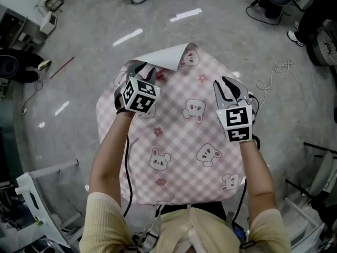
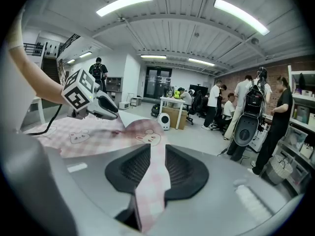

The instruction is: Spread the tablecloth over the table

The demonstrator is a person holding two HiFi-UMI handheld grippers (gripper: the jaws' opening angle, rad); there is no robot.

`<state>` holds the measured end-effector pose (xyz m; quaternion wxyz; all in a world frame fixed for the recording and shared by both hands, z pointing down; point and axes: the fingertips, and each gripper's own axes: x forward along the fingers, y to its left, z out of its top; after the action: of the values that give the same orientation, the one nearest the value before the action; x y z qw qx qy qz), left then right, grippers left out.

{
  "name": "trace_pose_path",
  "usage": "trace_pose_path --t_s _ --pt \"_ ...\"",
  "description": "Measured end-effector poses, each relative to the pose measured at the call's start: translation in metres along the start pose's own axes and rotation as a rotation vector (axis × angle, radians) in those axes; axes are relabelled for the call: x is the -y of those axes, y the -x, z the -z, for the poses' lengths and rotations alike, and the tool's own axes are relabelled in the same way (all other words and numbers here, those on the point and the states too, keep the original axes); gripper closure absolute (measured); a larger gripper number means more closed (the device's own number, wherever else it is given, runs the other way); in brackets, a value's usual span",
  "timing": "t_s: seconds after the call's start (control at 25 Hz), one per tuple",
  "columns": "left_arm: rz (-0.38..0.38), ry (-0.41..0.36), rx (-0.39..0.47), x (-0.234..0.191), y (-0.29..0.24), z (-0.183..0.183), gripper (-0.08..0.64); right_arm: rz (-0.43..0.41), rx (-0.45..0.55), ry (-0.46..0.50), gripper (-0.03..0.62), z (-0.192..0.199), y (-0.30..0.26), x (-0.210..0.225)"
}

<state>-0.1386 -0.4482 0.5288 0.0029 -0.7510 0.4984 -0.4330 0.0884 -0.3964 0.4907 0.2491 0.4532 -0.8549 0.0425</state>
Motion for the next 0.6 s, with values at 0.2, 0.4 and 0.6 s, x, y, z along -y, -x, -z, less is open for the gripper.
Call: trace_pose_path --t_s 0.2,0.4,0.6 --pt "-0.013 0.028 0.026 -0.013 0.002 -0.015 0.425 0.031 0.005 -0.009 0.497 0.001 0.024 -0.003" --pt "0.024 0.024 0.05 0.003 0.021 -0.012 0.425 0.062 0.001 -0.008 0.499 0.004 0.05 -0.007" --pt "0.045 0.037 0.086 0.007 0.064 -0.004 0.425 0.097 0.016 -0.054 0.497 -0.001 0.086 -0.012"
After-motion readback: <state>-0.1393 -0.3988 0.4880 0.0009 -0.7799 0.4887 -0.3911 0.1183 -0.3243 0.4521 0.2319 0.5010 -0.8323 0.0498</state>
